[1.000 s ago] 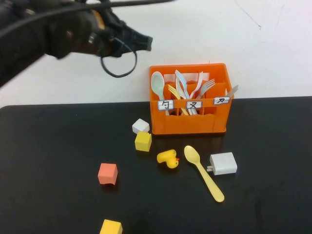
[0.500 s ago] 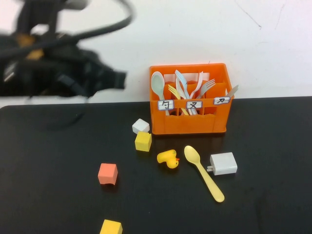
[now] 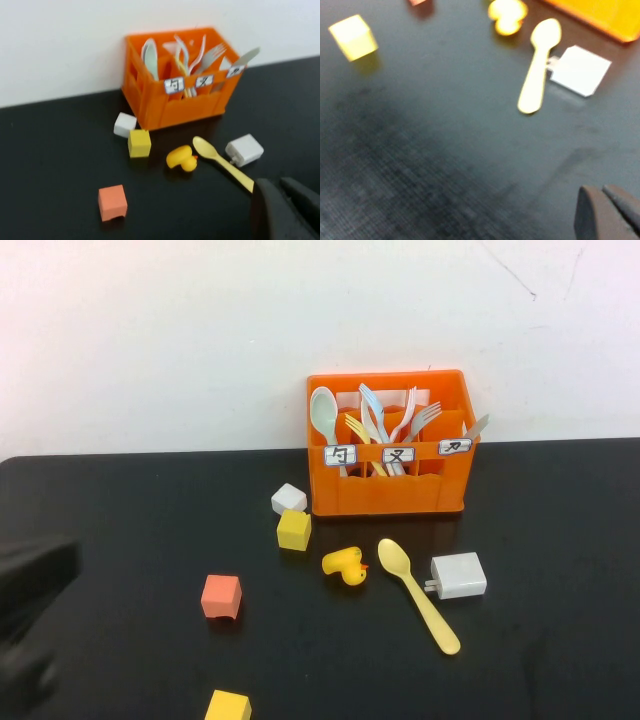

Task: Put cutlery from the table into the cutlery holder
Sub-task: Pick up the spoon

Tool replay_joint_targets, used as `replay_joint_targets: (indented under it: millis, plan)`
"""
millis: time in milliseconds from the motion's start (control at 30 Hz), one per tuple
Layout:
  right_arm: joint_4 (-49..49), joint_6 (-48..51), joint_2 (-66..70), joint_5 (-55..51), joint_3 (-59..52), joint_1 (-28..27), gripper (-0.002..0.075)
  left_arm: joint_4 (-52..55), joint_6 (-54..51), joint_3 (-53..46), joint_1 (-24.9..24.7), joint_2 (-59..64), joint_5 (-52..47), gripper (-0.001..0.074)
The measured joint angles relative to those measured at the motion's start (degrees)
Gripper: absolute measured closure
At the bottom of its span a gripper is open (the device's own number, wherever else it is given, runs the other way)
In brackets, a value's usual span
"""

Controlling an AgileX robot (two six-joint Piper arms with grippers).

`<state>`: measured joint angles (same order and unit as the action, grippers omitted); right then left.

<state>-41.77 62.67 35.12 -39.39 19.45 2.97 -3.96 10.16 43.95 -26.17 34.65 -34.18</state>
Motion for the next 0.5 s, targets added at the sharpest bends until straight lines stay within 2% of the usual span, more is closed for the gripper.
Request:
replay_joint_targets:
  millis: [233,500]
  plan:
    - [4.4,-2.3,9.9,-3.4,5.5,5.5,0.0728,2.4,0.1,-9.3,0.0,-15.8,0.2,0.0736]
    - [7.3,-4.3,23.1,-4.0,13.8,8.7,0.0728,2.5,4.9,-18.2,0.0,-24.6,-0.4,0.0736]
